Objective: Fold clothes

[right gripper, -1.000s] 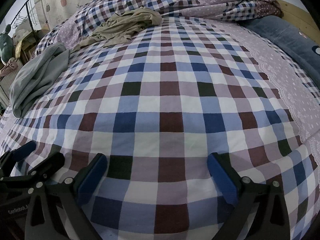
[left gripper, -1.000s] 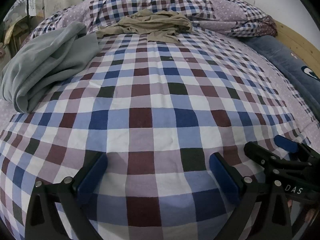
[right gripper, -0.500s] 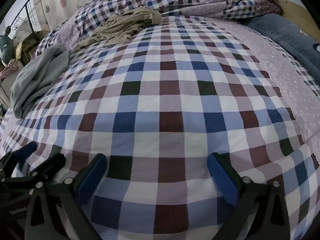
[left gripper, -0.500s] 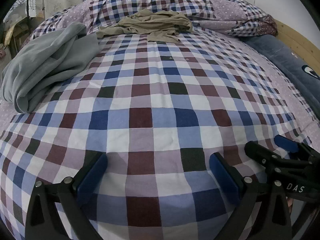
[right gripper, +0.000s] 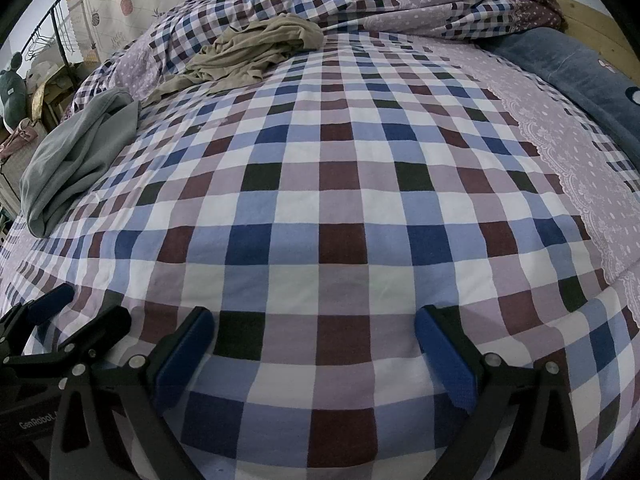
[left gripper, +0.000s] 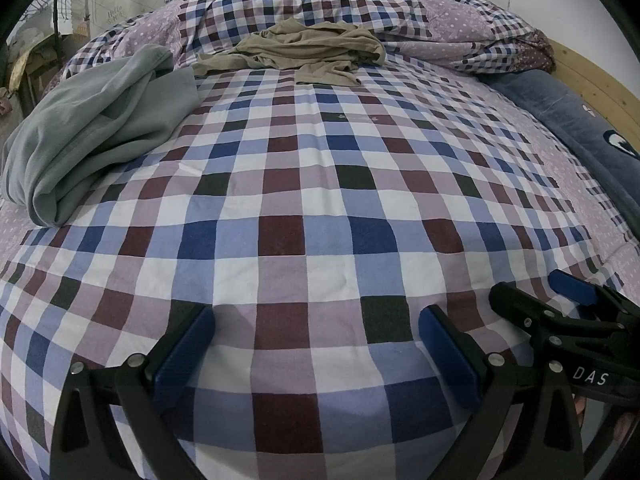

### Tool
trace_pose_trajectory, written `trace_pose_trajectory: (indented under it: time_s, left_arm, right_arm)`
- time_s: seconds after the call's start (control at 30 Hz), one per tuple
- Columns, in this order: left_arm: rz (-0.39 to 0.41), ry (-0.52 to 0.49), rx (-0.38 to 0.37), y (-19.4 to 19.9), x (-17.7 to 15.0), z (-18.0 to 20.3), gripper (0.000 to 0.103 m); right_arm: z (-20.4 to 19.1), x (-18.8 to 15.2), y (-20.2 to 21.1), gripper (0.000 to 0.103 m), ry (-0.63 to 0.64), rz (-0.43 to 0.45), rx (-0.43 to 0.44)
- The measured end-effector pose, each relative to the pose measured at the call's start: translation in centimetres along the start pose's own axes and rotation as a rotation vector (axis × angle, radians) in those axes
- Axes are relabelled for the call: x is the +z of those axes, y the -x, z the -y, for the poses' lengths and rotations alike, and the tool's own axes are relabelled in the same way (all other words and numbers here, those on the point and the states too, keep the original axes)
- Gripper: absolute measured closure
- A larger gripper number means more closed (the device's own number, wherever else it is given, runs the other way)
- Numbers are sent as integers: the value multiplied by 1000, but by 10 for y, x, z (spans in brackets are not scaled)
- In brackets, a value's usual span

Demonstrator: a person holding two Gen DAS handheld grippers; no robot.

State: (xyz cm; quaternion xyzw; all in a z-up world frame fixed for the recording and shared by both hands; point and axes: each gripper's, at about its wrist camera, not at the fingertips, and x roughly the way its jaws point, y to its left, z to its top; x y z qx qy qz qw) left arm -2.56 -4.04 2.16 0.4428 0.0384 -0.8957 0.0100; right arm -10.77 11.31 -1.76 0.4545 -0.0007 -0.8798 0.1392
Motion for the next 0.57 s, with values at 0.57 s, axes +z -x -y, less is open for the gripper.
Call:
trace_pose_trajectory:
  time_s: [0.57]
  left_arm:
    - [4, 0, -1, 0, -1, -1, 0]
  right_arm:
    - [1, 0, 0, 0, 1, 0, 1]
